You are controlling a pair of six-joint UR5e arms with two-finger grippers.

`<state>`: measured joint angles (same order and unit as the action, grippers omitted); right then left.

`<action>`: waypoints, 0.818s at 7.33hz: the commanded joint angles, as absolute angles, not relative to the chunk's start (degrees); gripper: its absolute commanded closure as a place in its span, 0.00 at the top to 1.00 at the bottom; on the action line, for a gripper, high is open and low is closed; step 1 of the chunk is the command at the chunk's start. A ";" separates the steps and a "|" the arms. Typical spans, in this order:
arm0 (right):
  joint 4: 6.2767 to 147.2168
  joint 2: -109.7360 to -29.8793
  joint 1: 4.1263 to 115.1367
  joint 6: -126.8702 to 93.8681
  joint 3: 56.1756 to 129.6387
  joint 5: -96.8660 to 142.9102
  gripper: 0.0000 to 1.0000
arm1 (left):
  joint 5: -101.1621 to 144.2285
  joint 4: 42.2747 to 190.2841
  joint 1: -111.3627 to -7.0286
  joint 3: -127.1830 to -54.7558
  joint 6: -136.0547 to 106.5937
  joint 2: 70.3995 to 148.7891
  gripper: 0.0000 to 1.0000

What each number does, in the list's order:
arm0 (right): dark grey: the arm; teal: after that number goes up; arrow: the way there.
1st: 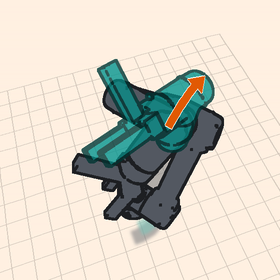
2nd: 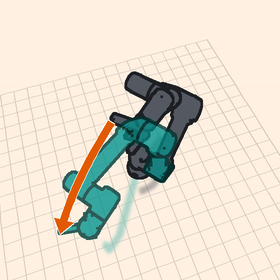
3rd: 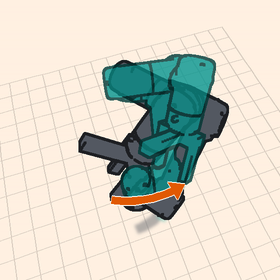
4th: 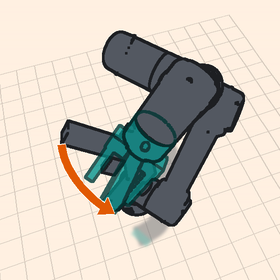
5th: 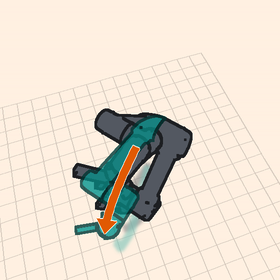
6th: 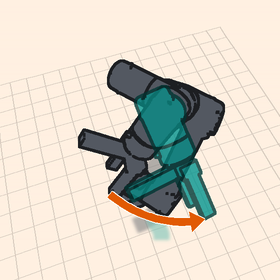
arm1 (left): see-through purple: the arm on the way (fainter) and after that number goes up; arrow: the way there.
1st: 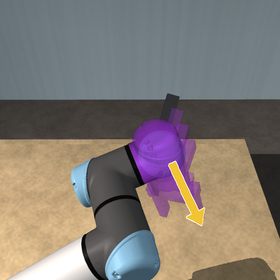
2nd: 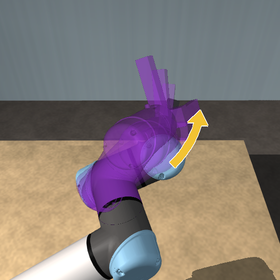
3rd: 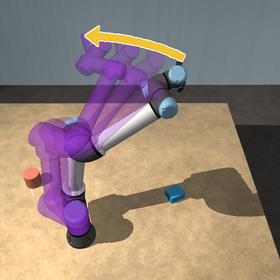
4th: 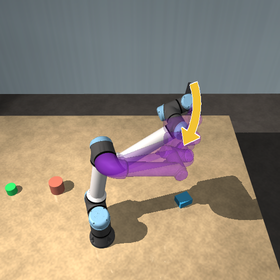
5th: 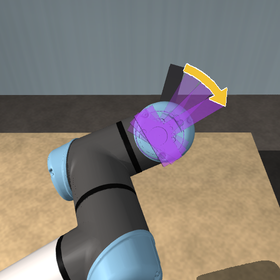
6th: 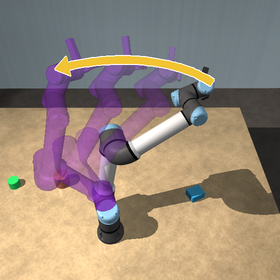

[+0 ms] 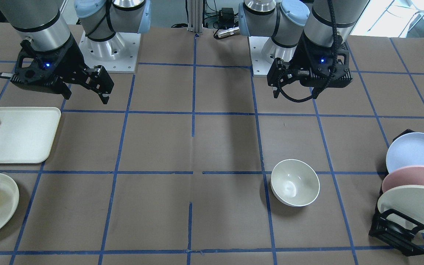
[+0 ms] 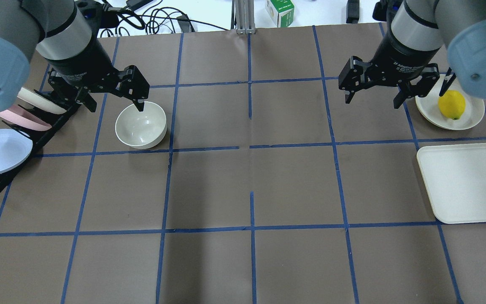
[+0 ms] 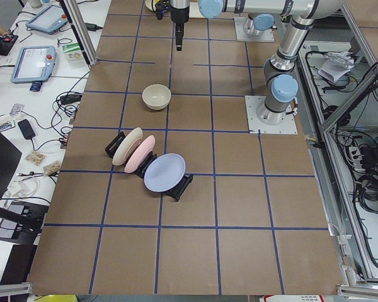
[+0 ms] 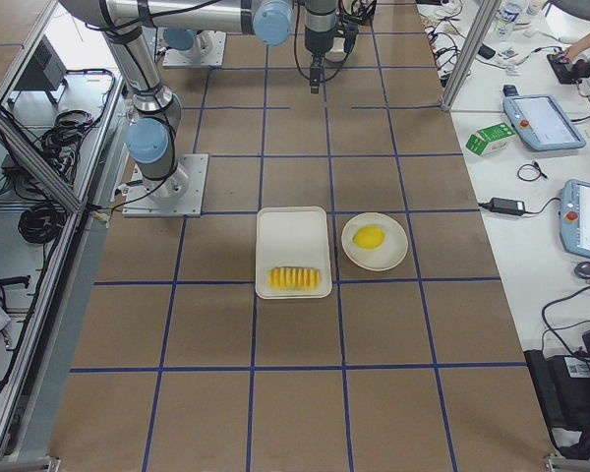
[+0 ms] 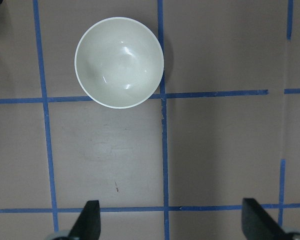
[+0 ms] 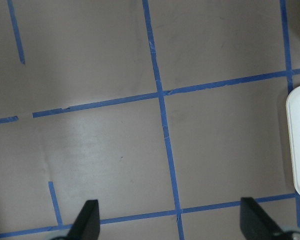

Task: Place bowl and put lemon in it

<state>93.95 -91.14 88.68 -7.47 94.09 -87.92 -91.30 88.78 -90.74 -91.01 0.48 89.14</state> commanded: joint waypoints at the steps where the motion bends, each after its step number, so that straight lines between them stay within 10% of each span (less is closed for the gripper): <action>1: 93.96 -91.14 88.94 -8.08 94.22 -87.89 1.00 | -91.06 88.77 -90.53 -90.97 0.79 89.21 1.00; 6: 94.39 -90.70 87.20 -7.39 95.09 -88.86 1.00 | -91.93 88.42 -90.26 -90.97 0.62 88.95 1.00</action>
<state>94.24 -90.86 88.35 -7.81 94.67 -88.71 -91.45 88.35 -90.34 -90.89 0.62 89.11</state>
